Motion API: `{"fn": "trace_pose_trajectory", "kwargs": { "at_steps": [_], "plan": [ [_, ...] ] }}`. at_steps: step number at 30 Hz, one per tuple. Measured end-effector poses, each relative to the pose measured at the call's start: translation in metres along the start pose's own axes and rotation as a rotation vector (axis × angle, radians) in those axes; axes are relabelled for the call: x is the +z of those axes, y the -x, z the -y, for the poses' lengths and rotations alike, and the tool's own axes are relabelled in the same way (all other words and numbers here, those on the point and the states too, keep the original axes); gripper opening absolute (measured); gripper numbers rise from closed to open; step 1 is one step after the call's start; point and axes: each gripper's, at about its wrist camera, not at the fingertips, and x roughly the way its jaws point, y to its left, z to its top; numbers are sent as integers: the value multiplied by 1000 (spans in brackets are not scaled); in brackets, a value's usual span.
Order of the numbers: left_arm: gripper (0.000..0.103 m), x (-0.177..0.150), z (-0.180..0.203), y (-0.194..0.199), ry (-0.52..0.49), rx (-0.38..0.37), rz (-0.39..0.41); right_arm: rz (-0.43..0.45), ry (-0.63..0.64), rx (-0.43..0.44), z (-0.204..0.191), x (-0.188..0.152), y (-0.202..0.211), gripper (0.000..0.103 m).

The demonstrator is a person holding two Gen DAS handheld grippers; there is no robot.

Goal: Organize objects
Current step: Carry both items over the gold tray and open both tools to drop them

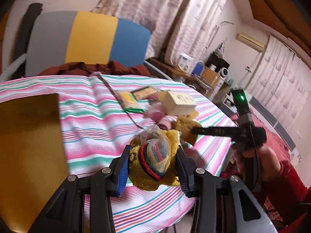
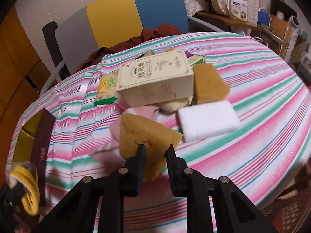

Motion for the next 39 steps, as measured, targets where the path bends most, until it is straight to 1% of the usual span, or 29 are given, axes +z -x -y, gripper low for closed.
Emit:
{"fn": "trace_pose_trajectory", "kwargs": {
  "at_steps": [3,9,12,13,14,15,16,17,21,22,23,27,29,30,31,36,39],
  "plan": [
    [43,0,-13,14,22,18,23,6,7,-12,-5,-7,7,17],
    [43,0,-38,33,67,56,62,-11,-17,27,-15,-17,11,17],
    [43,0,-49,43,88,75,82,-38,-22,22,-16,-20,0,25],
    [43,0,-53,46,93,84,86,-31,-40,31,-15,-21,-2,39],
    [43,0,-56,50,98,95,92,-36,-51,48,-15,-21,-4,48],
    [43,0,-60,53,104,102,96,-43,-60,69,-15,-21,-6,63],
    [43,0,-63,56,110,107,100,-40,-67,76,-18,-21,-8,73],
    [43,0,-68,59,118,118,106,-33,-64,62,-20,-20,-9,74],
    [43,-1,-82,67,147,143,118,-3,-25,-16,-35,-17,-20,74],
    [43,-1,-85,70,154,152,121,-5,-24,-26,-36,-17,-24,67],
    [43,-1,-89,72,161,164,122,-4,-24,-33,-35,-16,-26,63],
    [43,-2,-105,80,178,213,127,12,-1,-58,-41,-17,-22,54],
    [44,-2,-118,84,198,245,125,25,12,-68,-44,-19,-14,46],
    [44,-2,-122,85,207,252,125,38,19,-70,-47,-19,-8,41],
    [44,-3,-129,86,224,266,124,50,26,-75,-50,-19,-2,40],
    [44,-9,-159,91,300,324,110,72,61,-16,-74,-19,16,38],
    [44,-13,-174,92,328,364,97,68,69,76,-95,-19,25,38]
  ]
}}
